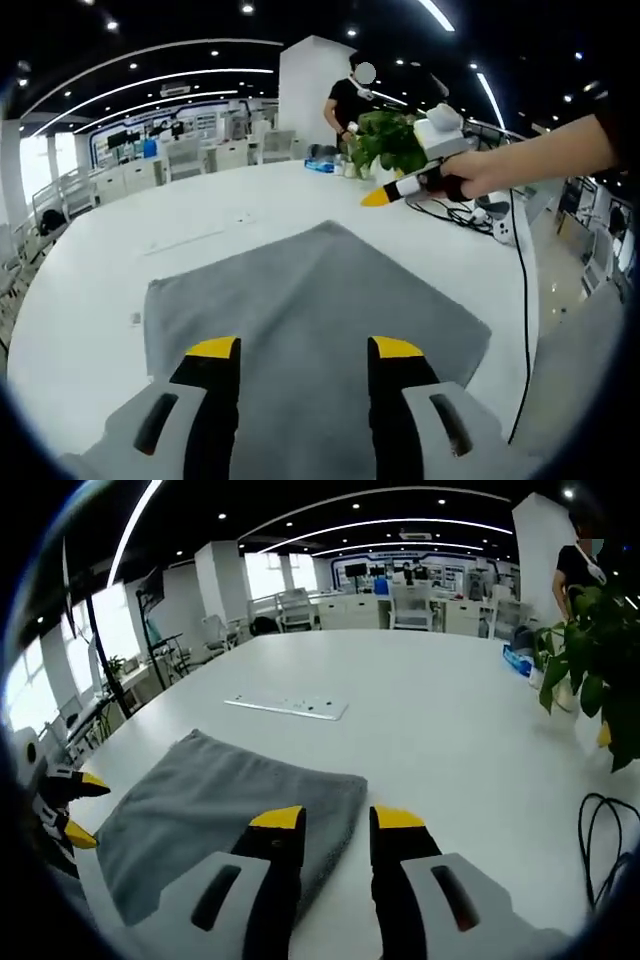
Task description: Fold the towel on the table until its edges align and the towel forms a compact rectangular stack.
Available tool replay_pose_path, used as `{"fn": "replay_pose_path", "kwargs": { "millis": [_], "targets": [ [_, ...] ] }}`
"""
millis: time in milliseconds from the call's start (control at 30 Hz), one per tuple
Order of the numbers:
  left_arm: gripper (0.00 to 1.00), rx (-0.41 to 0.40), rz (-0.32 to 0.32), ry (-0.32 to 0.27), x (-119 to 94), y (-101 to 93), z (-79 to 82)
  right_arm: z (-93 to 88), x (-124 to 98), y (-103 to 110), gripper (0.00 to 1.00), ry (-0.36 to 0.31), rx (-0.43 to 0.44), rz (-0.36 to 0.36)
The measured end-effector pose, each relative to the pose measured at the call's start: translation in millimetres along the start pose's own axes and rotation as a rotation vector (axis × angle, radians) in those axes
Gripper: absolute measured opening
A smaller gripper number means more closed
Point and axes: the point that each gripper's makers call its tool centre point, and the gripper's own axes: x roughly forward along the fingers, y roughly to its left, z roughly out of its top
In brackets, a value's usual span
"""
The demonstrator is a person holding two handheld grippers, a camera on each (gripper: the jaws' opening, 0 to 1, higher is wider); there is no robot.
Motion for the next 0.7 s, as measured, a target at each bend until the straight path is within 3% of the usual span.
{"fn": "replay_pose_path", "kwargs": {
  "millis": [367, 700],
  "targets": [
    [0.55, 0.141, -0.18, 0.028, 25.4, -84.5, 8.8, -1.5, -4.7, 4.1, 0.25, -0.007, 0.006, 0.026],
    [0.53, 0.242, -0.312, 0.046, 40.9, -138.9, 11.1, -1.2, -3.6, 4.7, 0.25, -0.007, 0.011, 0.038]
  ]
}}
